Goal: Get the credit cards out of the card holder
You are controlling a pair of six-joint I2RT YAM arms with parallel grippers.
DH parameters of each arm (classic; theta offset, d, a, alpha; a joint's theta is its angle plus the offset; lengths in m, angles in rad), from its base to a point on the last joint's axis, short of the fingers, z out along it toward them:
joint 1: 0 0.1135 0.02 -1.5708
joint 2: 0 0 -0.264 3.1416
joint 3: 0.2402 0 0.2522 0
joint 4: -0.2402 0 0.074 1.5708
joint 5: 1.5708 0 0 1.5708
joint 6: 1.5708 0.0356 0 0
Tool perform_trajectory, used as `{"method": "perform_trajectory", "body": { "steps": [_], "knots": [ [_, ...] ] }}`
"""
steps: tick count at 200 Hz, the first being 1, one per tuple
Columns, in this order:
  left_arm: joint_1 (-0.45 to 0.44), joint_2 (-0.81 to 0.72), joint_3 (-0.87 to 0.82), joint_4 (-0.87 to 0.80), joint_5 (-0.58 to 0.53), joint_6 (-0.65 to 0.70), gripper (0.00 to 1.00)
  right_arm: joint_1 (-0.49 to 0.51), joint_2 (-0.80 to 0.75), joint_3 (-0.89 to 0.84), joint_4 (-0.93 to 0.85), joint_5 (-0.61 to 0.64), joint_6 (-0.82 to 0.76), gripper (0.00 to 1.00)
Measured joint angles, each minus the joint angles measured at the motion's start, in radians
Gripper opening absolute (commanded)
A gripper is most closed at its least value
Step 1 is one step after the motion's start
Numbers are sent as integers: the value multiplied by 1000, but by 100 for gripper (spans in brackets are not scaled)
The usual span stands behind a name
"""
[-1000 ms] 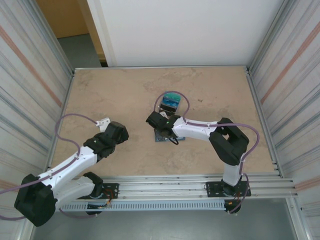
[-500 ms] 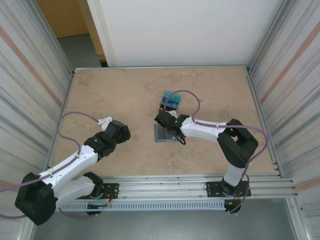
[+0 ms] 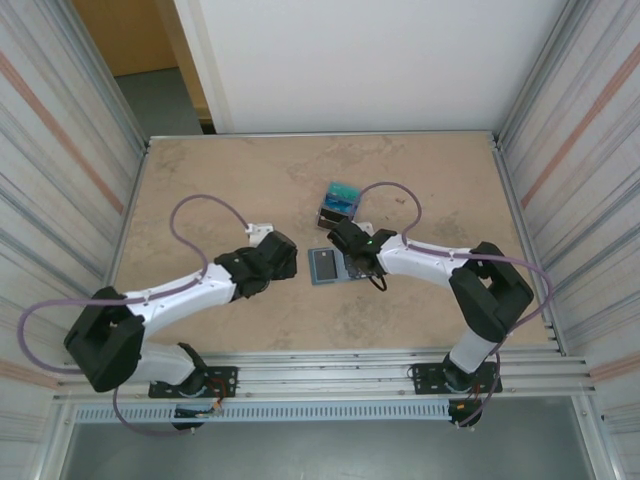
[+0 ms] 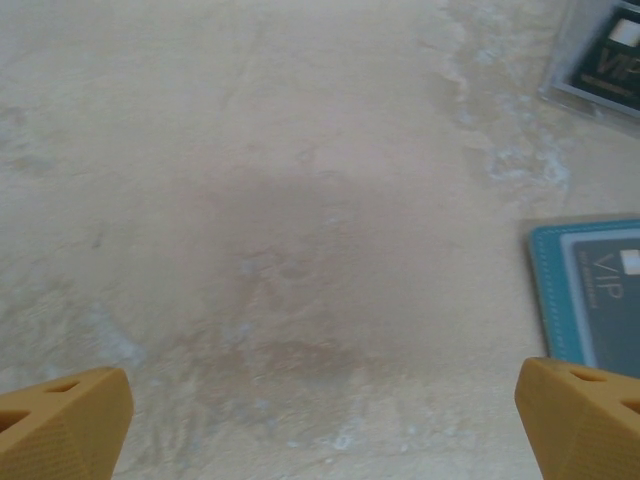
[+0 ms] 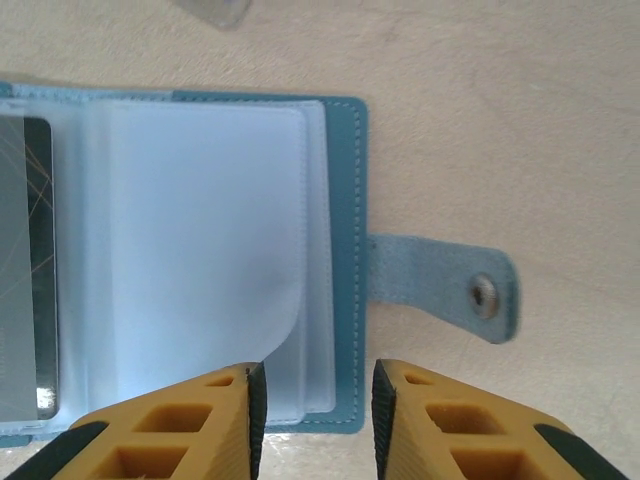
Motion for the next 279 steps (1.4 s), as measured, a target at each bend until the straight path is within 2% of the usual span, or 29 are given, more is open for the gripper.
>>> {"method": "perform_trajectory", "body": {
  "steps": [63,108,129,153,211,279],
  "knots": [
    [-21,116,25,71,62,13,99,-79,-143,-54,0,-55,42,33],
    [-22,180,27,114,98,16,99,-124,-193,-56,68,-232,42,29],
    [-22,221,35,128,111,15,99,-134,-174,-56,106,-309,41,22],
    [-22,260,49,134,115,15,99,-134,-114,-48,135,-379,40,20],
    [-22,297,55,134,116,11,99,-105,37,11,174,-480,40,23],
    [-22,320,58,134,116,8,99,-95,108,35,201,-531,40,25]
  ]
}}
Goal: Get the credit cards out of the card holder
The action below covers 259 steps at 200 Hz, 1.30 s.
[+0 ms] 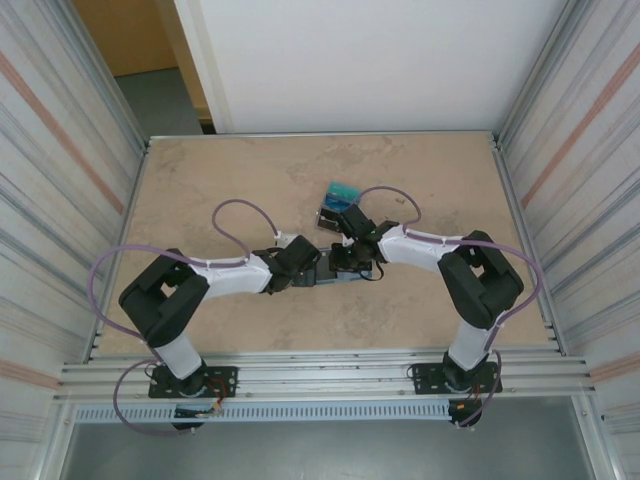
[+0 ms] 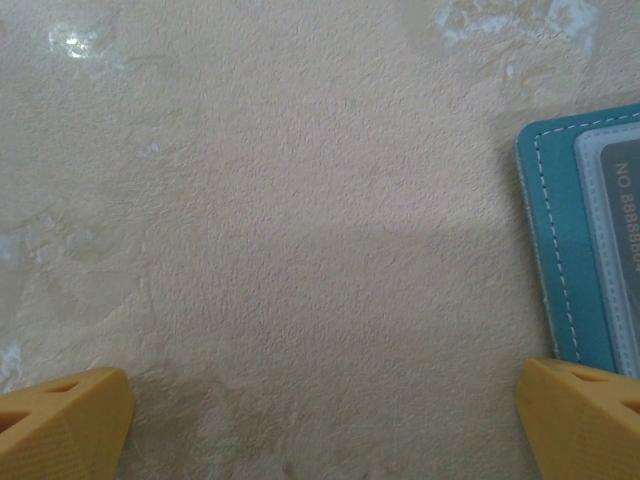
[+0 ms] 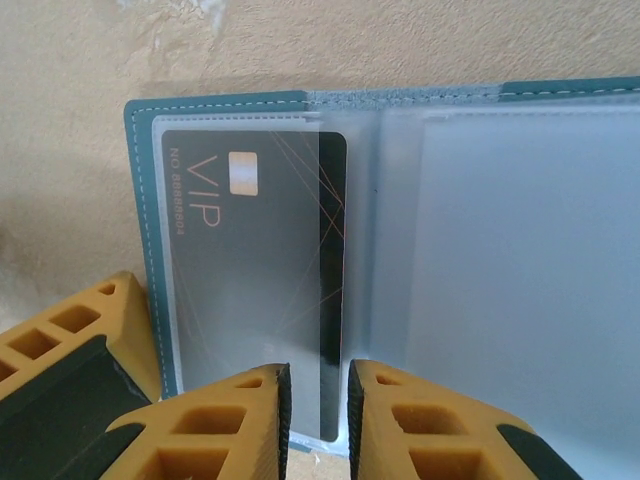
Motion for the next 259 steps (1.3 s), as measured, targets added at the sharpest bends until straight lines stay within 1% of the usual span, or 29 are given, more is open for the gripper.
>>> {"method": "perform_trajectory", "body": {
  "steps": [93,139,163,223,259],
  "knots": [
    [0,0,0,0,-1,0,99,4,51,18,7,-23,0,27],
    [0,0,0,-1,-2,0,99,5,60,24,21,-47,1,26],
    [0,0,3,-10,-6,-6,99,-8,57,6,60,-92,7,26],
    [0,0,14,-55,-15,-49,99,-57,-11,-121,226,-249,62,24],
    [1,0,18,-70,-21,-62,99,-80,-26,-168,324,-311,93,23]
  ]
}}
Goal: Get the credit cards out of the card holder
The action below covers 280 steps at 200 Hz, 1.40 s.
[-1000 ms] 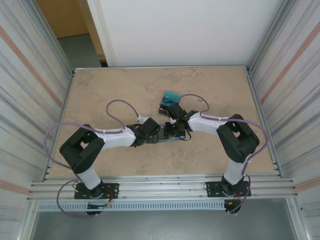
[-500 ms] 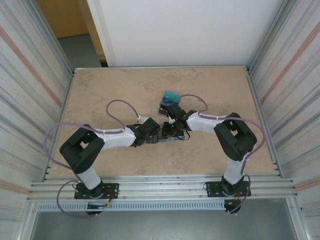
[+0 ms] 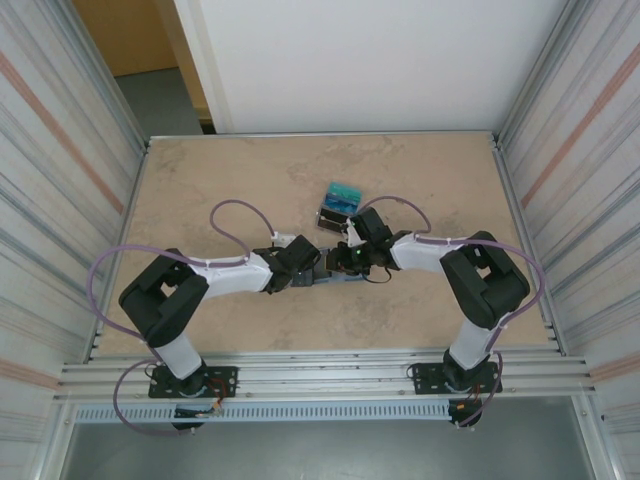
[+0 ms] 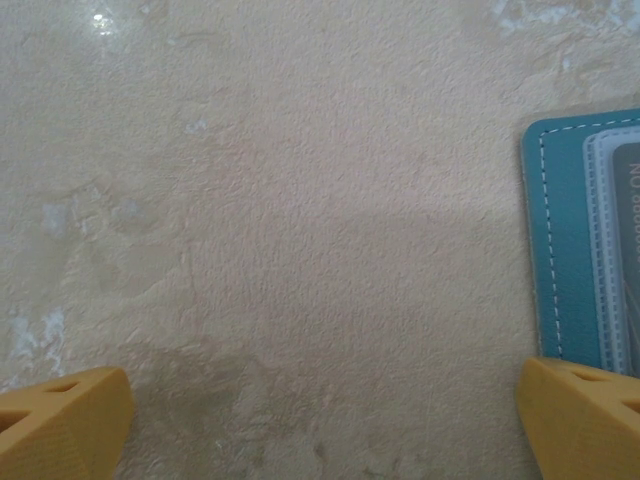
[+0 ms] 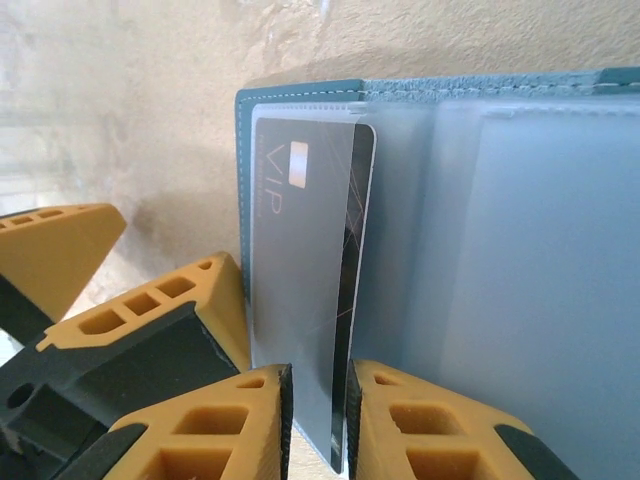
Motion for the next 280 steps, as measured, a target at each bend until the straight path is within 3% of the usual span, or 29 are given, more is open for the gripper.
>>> {"method": "perform_trajectory", "body": {
  "steps": [280],
  "knots": [
    [2,0,20,-73,-35,-14,99,-58,49,-117,335,-180,146,13]
  ]
}}
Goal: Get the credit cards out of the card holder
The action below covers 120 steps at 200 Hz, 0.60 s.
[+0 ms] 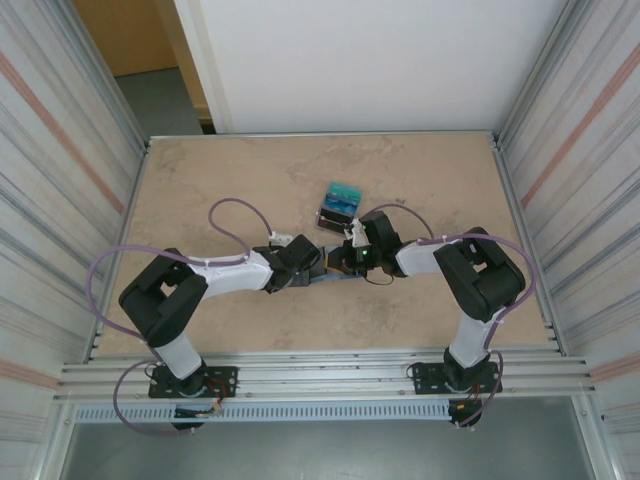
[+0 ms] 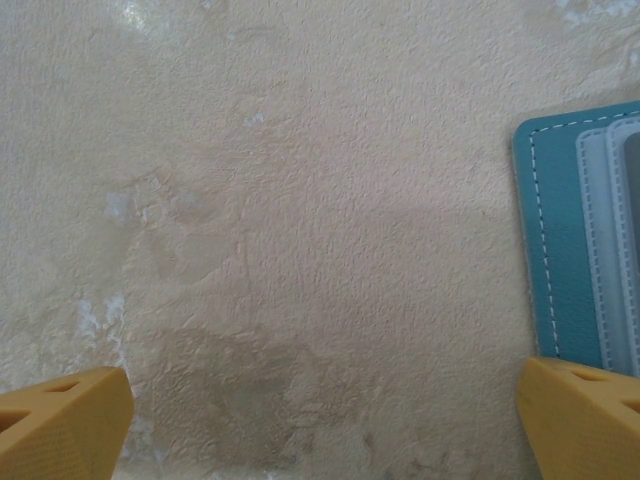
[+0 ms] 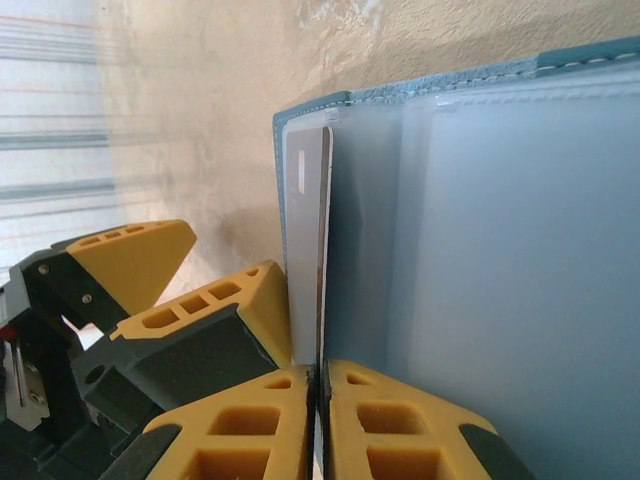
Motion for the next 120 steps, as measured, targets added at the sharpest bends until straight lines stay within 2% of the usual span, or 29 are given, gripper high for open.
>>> {"method": "perform_trajectory", "body": {
  "steps": [120],
  "knots": [
    [5,2,4,-5,2,0,99,-20,-23,-21,22,-23,5,14]
  ]
}}
